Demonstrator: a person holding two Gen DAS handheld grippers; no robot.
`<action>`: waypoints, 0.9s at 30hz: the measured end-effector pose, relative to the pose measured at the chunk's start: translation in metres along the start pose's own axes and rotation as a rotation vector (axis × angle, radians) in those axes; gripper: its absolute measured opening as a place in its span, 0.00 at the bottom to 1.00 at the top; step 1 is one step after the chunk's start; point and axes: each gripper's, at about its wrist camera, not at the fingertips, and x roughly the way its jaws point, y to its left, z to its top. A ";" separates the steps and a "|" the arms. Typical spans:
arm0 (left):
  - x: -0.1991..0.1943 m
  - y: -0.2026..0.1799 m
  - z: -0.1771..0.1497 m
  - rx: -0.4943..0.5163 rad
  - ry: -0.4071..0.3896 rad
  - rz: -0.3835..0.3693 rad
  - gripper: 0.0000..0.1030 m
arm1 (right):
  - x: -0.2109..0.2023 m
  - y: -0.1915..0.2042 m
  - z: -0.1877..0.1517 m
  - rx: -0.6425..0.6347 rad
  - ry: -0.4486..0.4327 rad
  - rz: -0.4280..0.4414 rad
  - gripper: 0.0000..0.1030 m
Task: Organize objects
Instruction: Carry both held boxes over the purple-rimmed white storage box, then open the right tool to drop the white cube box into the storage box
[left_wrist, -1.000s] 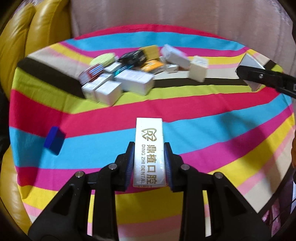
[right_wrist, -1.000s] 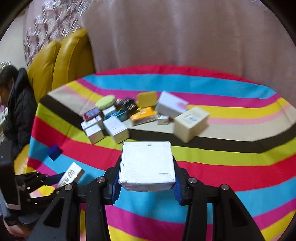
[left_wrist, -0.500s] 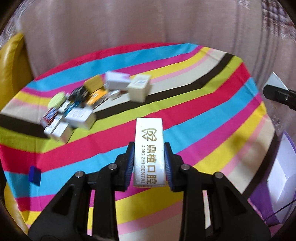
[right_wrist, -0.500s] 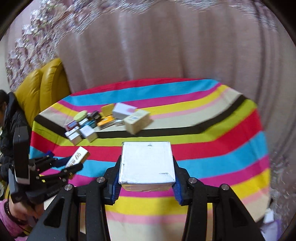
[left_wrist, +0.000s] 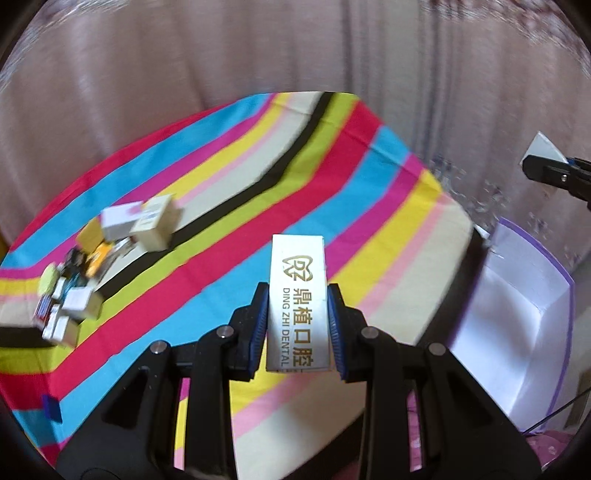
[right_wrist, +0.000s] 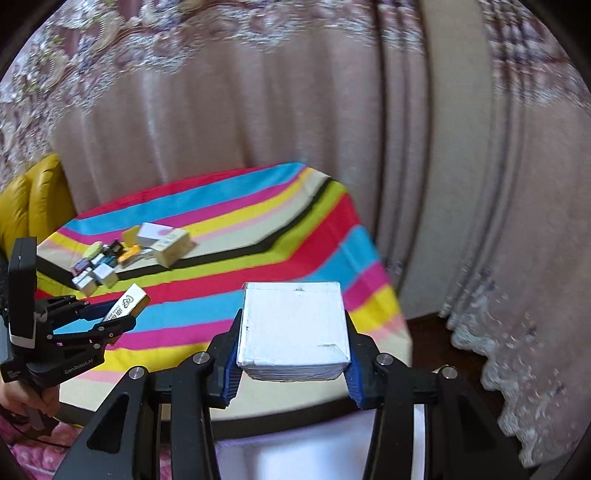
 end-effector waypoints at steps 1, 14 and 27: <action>0.001 -0.009 0.002 0.020 0.002 -0.012 0.33 | -0.004 -0.008 -0.005 0.011 0.006 -0.014 0.45; 0.023 -0.132 0.013 0.256 0.059 -0.179 0.33 | -0.015 -0.070 -0.072 0.080 0.156 -0.149 0.45; 0.054 -0.185 -0.009 0.324 0.150 -0.257 0.34 | 0.000 -0.095 -0.120 0.109 0.301 -0.219 0.45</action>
